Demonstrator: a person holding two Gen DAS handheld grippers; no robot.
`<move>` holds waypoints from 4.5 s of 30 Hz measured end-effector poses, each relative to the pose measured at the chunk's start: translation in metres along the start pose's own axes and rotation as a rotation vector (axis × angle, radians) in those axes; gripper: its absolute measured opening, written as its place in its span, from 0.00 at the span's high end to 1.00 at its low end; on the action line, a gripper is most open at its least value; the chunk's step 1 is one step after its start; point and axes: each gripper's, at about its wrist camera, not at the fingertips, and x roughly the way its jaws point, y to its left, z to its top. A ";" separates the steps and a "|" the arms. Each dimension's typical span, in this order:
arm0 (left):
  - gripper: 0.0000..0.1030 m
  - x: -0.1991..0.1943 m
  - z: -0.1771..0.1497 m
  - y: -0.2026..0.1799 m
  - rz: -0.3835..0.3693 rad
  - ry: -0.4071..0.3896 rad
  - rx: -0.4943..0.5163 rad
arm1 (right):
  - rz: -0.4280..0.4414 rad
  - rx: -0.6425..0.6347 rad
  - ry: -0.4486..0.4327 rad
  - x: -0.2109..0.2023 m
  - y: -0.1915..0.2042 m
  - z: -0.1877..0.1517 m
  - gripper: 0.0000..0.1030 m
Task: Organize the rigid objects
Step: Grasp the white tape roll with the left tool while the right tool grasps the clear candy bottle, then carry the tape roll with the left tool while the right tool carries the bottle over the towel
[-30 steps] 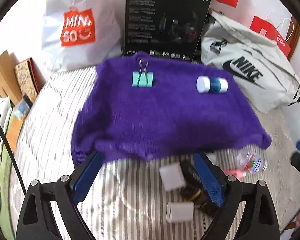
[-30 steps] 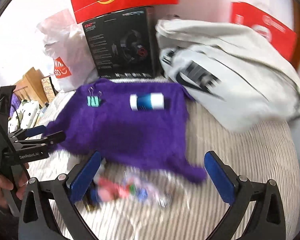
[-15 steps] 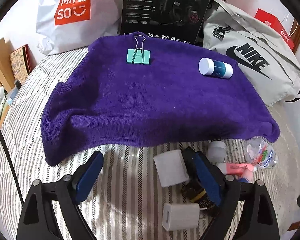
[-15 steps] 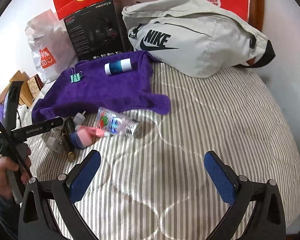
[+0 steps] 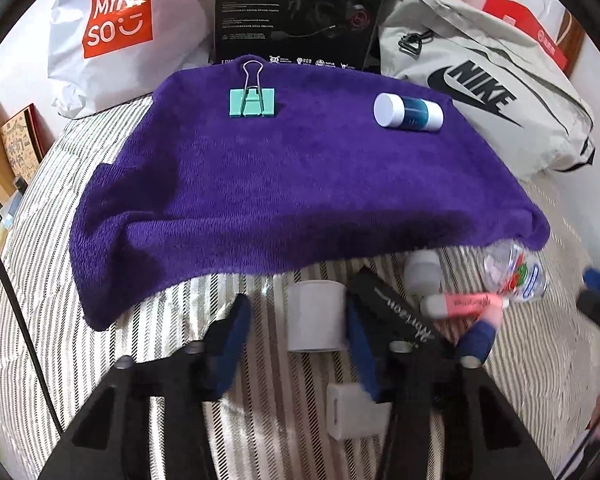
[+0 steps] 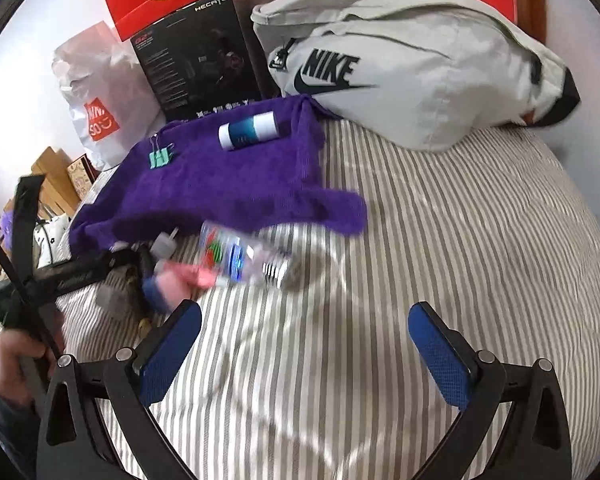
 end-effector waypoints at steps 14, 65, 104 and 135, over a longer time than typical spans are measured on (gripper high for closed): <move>0.73 -0.004 0.000 0.007 -0.017 -0.006 -0.010 | 0.051 -0.253 0.081 0.067 0.033 0.019 0.03; 0.73 -0.005 -0.007 0.002 0.058 -0.065 0.042 | -0.017 -0.262 0.075 0.058 0.024 0.001 0.55; 0.73 -0.035 -0.022 0.025 -0.009 -0.105 -0.015 | 0.044 -0.199 0.066 0.031 0.013 -0.006 0.59; 0.73 -0.040 0.065 0.036 -0.048 -0.162 -0.033 | 0.161 -0.212 0.015 0.039 0.051 0.086 0.59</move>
